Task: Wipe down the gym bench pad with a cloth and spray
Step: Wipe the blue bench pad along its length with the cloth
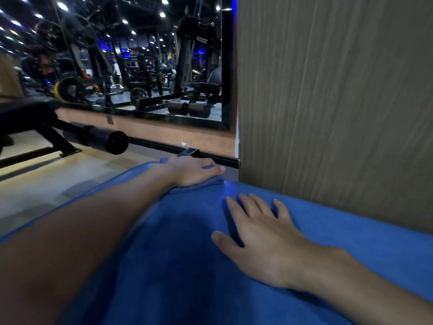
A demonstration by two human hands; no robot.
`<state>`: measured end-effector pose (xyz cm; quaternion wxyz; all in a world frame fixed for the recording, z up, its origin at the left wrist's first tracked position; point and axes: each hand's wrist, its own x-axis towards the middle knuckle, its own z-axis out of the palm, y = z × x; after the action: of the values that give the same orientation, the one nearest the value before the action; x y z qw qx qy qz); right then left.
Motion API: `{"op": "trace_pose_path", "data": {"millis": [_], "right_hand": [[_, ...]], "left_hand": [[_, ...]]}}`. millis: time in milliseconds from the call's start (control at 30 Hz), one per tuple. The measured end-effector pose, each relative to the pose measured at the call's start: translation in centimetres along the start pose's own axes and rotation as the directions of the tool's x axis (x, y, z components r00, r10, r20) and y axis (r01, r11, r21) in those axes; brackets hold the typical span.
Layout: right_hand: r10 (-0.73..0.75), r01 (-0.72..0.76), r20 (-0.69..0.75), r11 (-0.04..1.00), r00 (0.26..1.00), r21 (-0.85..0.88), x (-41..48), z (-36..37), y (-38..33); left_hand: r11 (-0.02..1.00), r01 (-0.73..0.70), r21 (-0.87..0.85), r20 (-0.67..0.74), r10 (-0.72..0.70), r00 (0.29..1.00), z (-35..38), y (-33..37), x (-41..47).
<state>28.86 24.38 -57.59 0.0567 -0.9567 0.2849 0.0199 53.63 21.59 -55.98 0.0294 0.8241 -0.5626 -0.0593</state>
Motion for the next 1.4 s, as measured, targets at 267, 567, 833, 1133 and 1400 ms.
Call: {"op": "trace_pose_path", "data": {"millis": [267,567,833,1133,1400], "right_hand": [[-0.062,0.060,-0.036,0.997,0.997,-0.048,4.6,1.3,-3.5],[-0.063,0.060,-0.086,0.998,0.994,-0.030,4.5,1.5,-3.8],[-0.055,0.056,-0.070,0.998,0.996,0.010,3.8,0.9,-3.8],[-0.125,0.125,-0.024,0.992,0.992,0.010,-1.4,1.2,-5.7],[-0.156,0.156,0.013,0.987,0.988,0.028,-5.2,1.3,-7.2]], "left_hand": [[0.965,0.178,-0.191,-0.013,-0.184,0.983,-0.7,-8.8,2.3],[0.934,0.293,-0.205,-0.067,-0.312,0.948,-0.4,-12.4,-1.9],[0.898,0.394,-0.194,-0.048,-0.410,0.911,-0.3,-14.1,-10.2],[0.847,0.499,-0.182,-0.124,-0.523,0.843,0.7,-13.5,-17.2],[0.767,0.629,-0.128,-0.185,-0.642,0.744,1.6,-8.5,-22.3]]}}
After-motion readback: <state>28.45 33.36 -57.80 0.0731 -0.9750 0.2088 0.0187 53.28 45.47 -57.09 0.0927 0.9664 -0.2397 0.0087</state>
